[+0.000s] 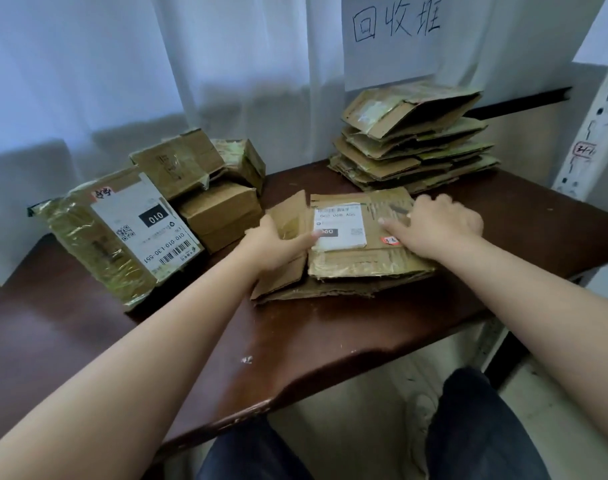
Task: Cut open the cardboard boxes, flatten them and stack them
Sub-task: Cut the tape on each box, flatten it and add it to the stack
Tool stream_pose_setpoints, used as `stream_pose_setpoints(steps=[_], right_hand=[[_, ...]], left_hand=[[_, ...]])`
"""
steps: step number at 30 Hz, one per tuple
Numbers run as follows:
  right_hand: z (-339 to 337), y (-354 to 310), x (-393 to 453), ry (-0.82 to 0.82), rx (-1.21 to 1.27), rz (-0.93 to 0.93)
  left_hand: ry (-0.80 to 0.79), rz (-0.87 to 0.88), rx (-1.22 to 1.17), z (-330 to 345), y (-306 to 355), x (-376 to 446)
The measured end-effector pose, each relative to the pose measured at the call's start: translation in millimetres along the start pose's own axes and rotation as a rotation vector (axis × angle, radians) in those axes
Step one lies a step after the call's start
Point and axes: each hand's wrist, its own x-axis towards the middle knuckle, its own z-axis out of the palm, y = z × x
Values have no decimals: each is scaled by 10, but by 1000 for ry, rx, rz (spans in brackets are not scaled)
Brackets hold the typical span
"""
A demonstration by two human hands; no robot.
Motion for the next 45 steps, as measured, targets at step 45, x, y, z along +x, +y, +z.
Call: stream_pose_setpoints(steps=[45], right_hand=[[-705,583,3036,361,-48,-157]], left_hand=[[279,273,-494,-3,2175,2341]])
